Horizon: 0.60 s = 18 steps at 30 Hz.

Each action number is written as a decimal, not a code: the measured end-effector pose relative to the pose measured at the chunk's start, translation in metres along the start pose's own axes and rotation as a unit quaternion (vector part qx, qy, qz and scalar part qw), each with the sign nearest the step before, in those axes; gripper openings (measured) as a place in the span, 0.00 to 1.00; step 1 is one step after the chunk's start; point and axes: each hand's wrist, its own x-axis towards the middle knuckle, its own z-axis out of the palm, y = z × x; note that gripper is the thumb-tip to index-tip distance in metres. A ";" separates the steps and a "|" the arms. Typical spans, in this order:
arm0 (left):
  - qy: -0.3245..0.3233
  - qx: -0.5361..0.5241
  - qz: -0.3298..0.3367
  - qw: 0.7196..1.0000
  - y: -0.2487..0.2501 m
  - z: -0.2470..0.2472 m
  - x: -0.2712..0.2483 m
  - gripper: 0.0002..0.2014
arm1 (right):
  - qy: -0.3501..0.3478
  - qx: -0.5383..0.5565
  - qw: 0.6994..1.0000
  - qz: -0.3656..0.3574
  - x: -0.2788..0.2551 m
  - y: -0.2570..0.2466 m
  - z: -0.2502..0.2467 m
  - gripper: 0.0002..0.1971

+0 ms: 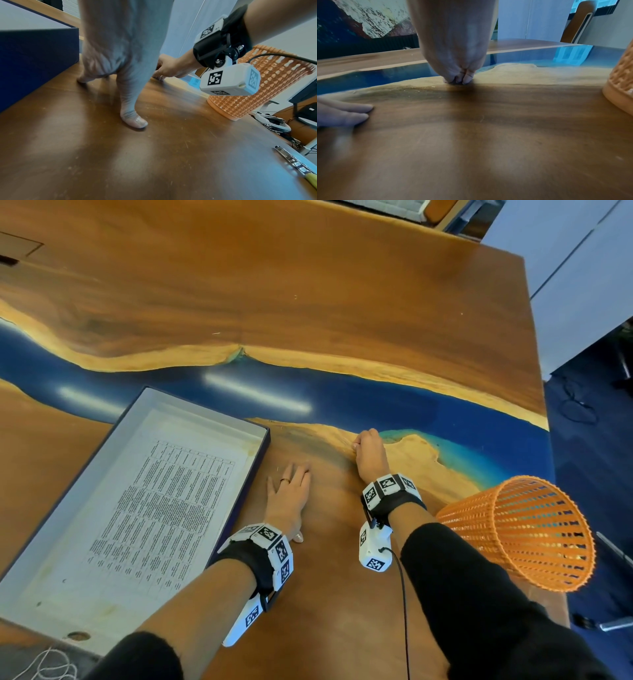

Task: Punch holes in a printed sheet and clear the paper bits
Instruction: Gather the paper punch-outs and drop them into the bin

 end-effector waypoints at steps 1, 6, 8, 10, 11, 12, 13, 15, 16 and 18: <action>-0.001 -0.002 0.000 1.000 0.000 0.000 0.000 0.66 | 0.003 -0.008 1.000 -0.003 -0.002 0.000 0.001 0.09; 0.001 -0.004 0.000 1.000 0.001 0.000 -0.002 0.65 | 0.003 -0.026 1.000 0.000 -0.009 0.000 0.003 0.10; 0.000 0.001 0.002 1.000 0.002 0.000 -0.004 0.64 | 0.001 -0.020 1.000 -0.006 -0.016 0.001 0.001 0.10; -0.002 0.007 0.005 1.000 0.002 -0.001 -0.006 0.64 | 0.008 -0.002 1.000 -0.002 -0.024 0.002 -0.003 0.09; -0.001 0.012 0.008 1.000 0.003 0.000 -0.008 0.63 | 0.013 0.002 1.000 -0.003 -0.028 0.001 -0.006 0.09; 0.002 0.018 0.012 1.000 0.004 0.000 -0.010 0.62 | 0.017 0.003 1.000 -0.008 -0.033 0.000 -0.011 0.07; 0.006 0.024 0.017 1.000 0.004 0.001 -0.013 0.61 | 0.022 0.004 1.000 -0.019 -0.037 -0.001 -0.016 0.06; 0.016 0.035 0.027 0.999 0.004 0.004 -0.019 0.57 | 0.030 0.012 0.999 -0.044 -0.044 -0.004 -0.029 0.07; 0.020 0.039 0.034 0.998 0.003 0.005 -0.023 0.54 | 0.034 0.017 0.998 -0.054 -0.048 -0.005 -0.037 0.07; 0.029 0.046 0.044 0.998 0.003 0.010 -0.031 0.49 | 0.047 0.032 0.996 -0.072 -0.056 -0.005 -0.055 0.07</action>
